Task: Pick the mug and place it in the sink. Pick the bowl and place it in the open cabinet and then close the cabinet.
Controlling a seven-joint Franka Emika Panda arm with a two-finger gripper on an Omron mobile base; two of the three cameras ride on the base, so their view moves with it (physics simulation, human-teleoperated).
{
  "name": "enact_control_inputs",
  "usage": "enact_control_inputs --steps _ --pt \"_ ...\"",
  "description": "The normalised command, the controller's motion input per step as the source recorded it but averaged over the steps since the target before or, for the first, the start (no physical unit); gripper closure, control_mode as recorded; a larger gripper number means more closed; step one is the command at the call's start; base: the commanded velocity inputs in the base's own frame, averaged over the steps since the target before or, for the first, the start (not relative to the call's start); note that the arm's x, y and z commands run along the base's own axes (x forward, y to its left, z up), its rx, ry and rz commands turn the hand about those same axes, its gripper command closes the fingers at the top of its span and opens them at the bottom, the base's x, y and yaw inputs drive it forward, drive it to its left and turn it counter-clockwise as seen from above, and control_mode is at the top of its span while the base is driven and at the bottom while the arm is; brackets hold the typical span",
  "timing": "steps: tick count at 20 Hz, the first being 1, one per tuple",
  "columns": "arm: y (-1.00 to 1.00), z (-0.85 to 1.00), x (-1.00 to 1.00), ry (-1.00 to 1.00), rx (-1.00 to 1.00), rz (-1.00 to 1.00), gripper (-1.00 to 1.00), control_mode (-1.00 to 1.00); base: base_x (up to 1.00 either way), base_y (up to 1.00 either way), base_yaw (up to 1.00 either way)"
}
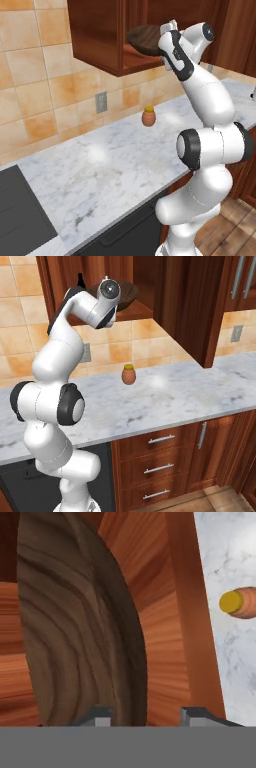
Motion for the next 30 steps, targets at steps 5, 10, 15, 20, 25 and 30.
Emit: enact_control_inputs --steps 5,10,15,20,25,30 --pt "0.0 0.01 0.01 -0.06 0.0 0.0 -1.0 -1.0 0.0 0.0 0.0" --pt "0.07 0.12 0.06 -0.14 0.0 0.0 -1.0 -1.0 0.0 0.0 0.0" --pt "0.15 0.15 0.41 -0.26 -0.04 0.0 -1.0 -1.0 0.0 0.0 0.0" --pt "0.07 0.02 0.48 -0.22 -0.05 0.0 -1.0 -1.0 0.0 0.0 0.0" --pt "0.0 0.26 -0.41 -0.09 0.02 0.0 -1.0 -1.0 0.0 0.0 0.0" --pt "0.0 0.15 -0.84 0.05 0.07 -0.03 -1.0 -1.0 0.0 0.0 0.0"
